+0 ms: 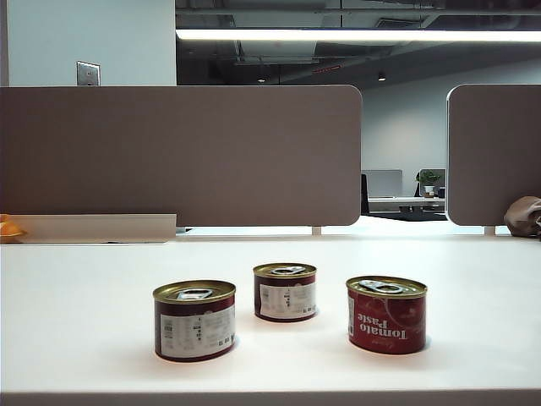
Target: Pick up the cans one by one and stack them together.
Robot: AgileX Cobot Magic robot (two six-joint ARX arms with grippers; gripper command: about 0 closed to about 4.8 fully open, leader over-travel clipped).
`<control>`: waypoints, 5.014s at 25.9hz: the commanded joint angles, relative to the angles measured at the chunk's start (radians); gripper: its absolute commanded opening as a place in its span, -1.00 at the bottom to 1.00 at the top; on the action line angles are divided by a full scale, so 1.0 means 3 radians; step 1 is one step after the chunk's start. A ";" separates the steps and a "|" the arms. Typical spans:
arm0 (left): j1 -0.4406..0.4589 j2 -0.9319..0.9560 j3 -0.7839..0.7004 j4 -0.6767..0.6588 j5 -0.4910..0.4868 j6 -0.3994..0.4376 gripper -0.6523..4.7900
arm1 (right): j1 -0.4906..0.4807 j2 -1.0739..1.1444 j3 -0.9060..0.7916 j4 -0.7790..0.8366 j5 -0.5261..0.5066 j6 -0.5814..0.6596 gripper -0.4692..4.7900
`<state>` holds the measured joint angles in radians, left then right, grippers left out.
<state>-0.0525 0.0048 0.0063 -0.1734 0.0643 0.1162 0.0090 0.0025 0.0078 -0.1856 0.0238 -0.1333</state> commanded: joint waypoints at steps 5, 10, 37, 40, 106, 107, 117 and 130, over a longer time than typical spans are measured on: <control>0.0004 0.0003 0.0004 -0.0015 0.0010 0.0013 -0.78 | -0.0004 -0.0001 -0.0013 -0.0014 0.0000 -0.0004 -0.82; 0.0004 0.0003 0.0004 -0.0017 0.0010 0.0013 -0.78 | -0.0004 -0.0001 -0.0013 -0.0014 0.0000 -0.0004 -0.82; 0.0004 0.0003 0.0004 -0.0015 0.0011 0.0013 -0.78 | -0.0004 -0.0001 -0.0013 -0.0015 0.0000 -0.0004 -0.82; 0.0004 0.0003 0.0004 0.0003 0.0009 0.0013 -0.78 | -0.0004 -0.0001 -0.0013 -0.0014 0.0000 -0.0004 -0.82; -0.0048 0.2401 0.3986 -0.1973 0.1583 0.0025 -0.78 | -0.0876 0.0774 0.2233 0.0139 -0.3178 0.1808 -0.84; -0.0093 0.2481 0.3985 -0.1967 0.1616 0.0025 -0.78 | -0.0849 0.0852 0.2266 0.0102 -0.3201 0.1687 -0.84; -0.1158 0.3496 0.3844 -0.2513 0.1109 0.0310 -0.78 | -0.0289 0.1971 0.2889 -0.1944 -0.2544 -0.0254 -0.84; -0.1675 0.3761 0.3223 -0.2291 0.0610 0.0371 -0.78 | 0.1548 0.3051 0.3104 -0.2379 -0.1083 -0.0532 -0.82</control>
<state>-0.5568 1.1366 0.9825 -0.8539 0.2802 0.2279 0.4389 0.8974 0.9344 -0.9070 -0.3573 -0.2897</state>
